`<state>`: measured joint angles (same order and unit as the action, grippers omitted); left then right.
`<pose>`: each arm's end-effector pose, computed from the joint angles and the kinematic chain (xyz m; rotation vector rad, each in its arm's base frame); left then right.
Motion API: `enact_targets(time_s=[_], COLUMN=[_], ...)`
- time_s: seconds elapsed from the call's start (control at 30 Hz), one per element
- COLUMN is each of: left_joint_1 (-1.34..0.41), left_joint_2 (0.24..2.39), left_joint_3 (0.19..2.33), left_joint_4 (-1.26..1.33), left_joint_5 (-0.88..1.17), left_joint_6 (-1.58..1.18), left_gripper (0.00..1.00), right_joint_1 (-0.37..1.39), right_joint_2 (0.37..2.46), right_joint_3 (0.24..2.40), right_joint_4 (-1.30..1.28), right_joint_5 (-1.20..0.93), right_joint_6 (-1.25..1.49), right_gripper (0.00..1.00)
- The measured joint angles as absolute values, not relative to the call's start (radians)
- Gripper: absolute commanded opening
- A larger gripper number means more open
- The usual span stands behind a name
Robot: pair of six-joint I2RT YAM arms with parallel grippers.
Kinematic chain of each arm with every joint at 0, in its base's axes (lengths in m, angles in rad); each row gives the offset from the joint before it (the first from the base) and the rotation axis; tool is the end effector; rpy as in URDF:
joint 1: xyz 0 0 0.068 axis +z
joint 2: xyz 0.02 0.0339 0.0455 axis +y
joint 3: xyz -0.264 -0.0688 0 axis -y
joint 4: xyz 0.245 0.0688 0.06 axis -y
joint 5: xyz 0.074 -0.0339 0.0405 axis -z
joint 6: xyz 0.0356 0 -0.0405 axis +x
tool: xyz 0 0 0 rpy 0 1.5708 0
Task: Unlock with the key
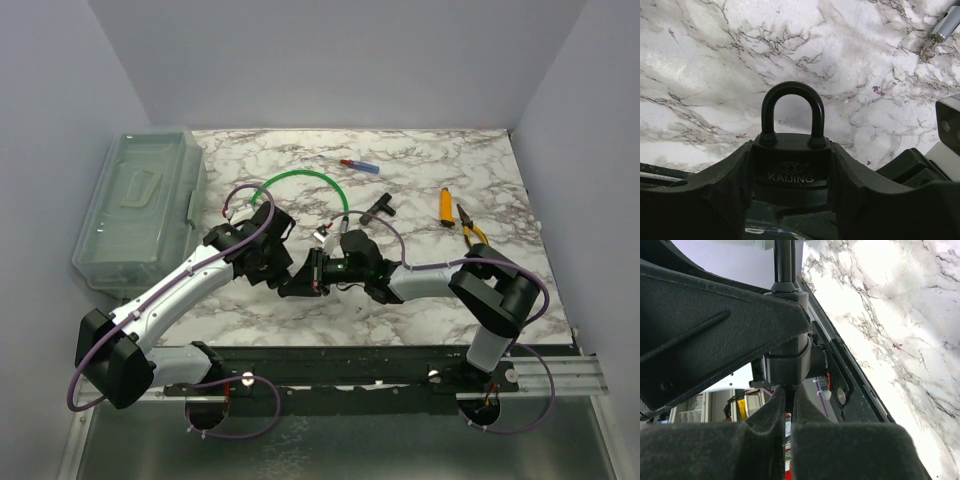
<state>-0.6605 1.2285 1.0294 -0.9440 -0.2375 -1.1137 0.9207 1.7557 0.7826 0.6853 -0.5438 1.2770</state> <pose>0.1856 -0.1335 0.2737 -0.6697 2.5955 -0.2492 0.2009 0.2947 0.1746 -0.0644 2.3705 1.8386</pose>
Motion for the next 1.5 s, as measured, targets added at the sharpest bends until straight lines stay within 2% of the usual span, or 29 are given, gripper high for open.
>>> enact_targets(time_s=[0.57, 0.9, 1.5], left_joint_1=[-0.661, -0.662, -0.694], left_joint_2=[1.228, 1.228, 1.272], left_joint_3=[1.029, 1.029, 1.059], left_joint_4=[-0.921, -0.903, -0.898], left_joint_5=[-0.237, -0.218, -0.237], left_joint_6=[-1.114, -1.147, -1.182], left_gripper=[0.0, 0.0, 0.0], right_joint_1=[0.902, 0.902, 0.888], right_joint_2=[1.754, 1.716, 1.649], right_joint_3=[0.776, 0.743, 0.776], right_joint_4=[0.696, 0.699, 0.518], right_joint_5=[-0.562, -0.483, -0.445], right_joint_6=[1.274, 1.262, 1.132], right_gripper=[0.0, 0.0, 0.0])
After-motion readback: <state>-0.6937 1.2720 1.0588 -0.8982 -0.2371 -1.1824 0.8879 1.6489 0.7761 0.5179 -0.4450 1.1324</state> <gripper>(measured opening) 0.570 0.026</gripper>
